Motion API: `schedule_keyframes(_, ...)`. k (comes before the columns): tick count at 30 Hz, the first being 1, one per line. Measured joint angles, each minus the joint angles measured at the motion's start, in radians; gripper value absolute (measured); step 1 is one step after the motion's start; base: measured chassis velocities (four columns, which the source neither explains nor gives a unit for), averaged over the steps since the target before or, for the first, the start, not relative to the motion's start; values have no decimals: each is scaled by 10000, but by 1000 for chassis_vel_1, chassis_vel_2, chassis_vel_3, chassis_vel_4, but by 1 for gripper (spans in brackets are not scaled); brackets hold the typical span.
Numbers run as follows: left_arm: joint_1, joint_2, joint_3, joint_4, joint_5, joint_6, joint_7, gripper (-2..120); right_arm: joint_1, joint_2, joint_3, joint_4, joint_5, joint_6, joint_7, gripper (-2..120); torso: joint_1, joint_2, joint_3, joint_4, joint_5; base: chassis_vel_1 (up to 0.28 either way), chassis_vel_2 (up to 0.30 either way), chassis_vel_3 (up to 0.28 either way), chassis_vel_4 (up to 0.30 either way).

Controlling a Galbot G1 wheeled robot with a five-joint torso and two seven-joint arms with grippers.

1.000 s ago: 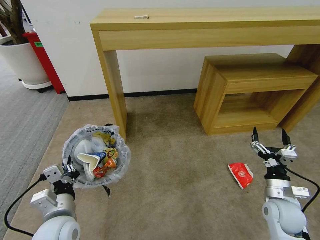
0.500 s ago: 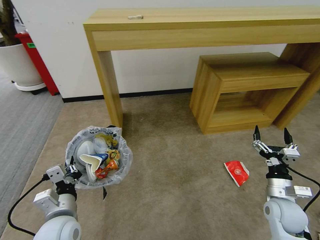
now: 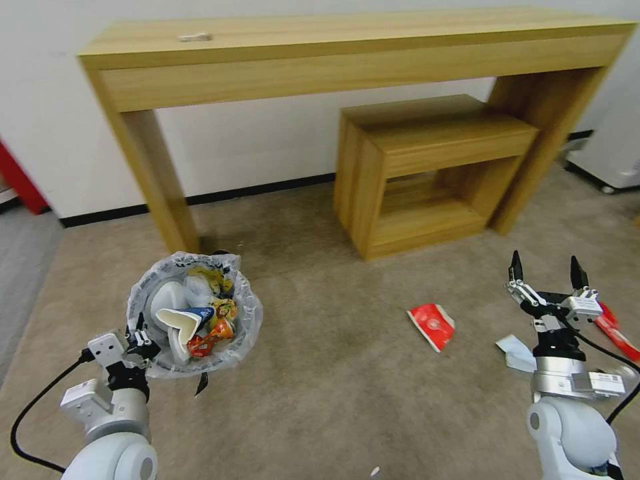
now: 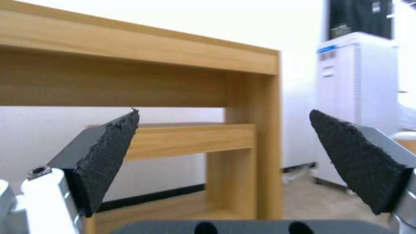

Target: Pick up the trash bin and place the garbage on the floor into it.

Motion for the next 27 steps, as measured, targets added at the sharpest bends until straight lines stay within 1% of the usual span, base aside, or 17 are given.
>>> schedule_keyframes(3, -14, 78, -110, -1, -124, -1, -2, 1, -45, 16, 2, 127, -37, -53, 26, 100, 0, 0, 0, 0, -1, -129, -131, -128, -128)
schedule_keyframes(15, 33, 216, -102, -126, -158, -1, -5, 1, -160, 63, 26, 194, -64, -37, 104, 100, 0, 1, 0, 0, 0, -128, -126, -123, -120)
schedule_keyframes(27, 59, 243, -127, -201, -236, -26, -26, 1, -163, 102, -18, 239, -38, -14, 106, 100, 0, 0, 0, -2, 0, -118, -129, -129, -123)
